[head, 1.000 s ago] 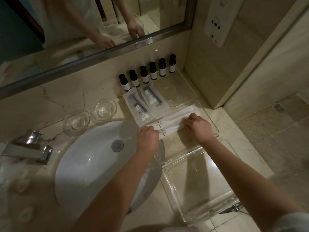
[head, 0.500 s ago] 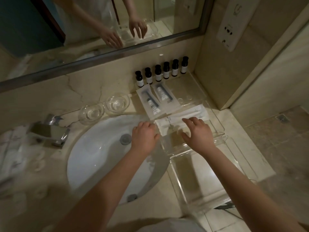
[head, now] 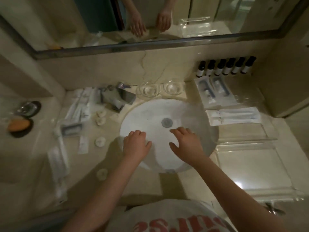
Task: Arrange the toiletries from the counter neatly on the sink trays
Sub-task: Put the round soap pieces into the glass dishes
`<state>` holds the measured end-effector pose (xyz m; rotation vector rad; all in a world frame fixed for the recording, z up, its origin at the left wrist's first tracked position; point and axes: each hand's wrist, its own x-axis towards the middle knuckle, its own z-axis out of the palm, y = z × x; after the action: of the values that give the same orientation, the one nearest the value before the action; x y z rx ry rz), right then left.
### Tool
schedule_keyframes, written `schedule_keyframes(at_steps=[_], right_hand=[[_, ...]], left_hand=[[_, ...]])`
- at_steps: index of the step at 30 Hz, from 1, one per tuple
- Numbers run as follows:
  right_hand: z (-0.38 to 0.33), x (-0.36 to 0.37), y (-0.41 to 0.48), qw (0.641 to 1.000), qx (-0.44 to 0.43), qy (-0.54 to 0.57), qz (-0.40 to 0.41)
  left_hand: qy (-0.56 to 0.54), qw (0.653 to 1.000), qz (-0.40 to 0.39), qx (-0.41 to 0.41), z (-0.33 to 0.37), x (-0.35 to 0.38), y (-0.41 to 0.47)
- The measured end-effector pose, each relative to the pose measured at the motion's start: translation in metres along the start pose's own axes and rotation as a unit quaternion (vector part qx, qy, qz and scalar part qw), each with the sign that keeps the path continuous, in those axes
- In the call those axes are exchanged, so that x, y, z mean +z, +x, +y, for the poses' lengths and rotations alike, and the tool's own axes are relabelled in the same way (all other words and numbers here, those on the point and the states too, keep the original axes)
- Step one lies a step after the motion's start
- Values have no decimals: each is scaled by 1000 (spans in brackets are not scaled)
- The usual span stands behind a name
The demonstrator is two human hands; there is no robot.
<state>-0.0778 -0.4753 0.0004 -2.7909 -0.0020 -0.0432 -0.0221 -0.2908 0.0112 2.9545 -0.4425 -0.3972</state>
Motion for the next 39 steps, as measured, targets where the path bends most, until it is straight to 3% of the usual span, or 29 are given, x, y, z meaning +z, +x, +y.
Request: schedule_keyframes(at_steps=[10, 19, 24, 29, 35, 39], right_hand=[[-141, 53, 38, 980, -166, 3, -107], [-208, 109, 83, 964, -136, -44, -223], [-226, 130, 109, 974, -54, -25, -218], [-234, 142, 119, 978, -55, -48, -196], [-220, 127, 116, 986, -35, 30, -162], [-202, 108, 96, 986, -16, 101, -129]], left_hand=[[-58, 977, -4, -206, -156, 7, -71], [-106, 954, -36, -278, -247, 14, -84], [-108, 960, -14, -260, -257, 13, -68], [-125, 975, -13, -182, -249, 15, -55], [-228, 964, -103, -88, -225, 17, -56], [-208, 966, -147, -35, -212, 27, -66]])
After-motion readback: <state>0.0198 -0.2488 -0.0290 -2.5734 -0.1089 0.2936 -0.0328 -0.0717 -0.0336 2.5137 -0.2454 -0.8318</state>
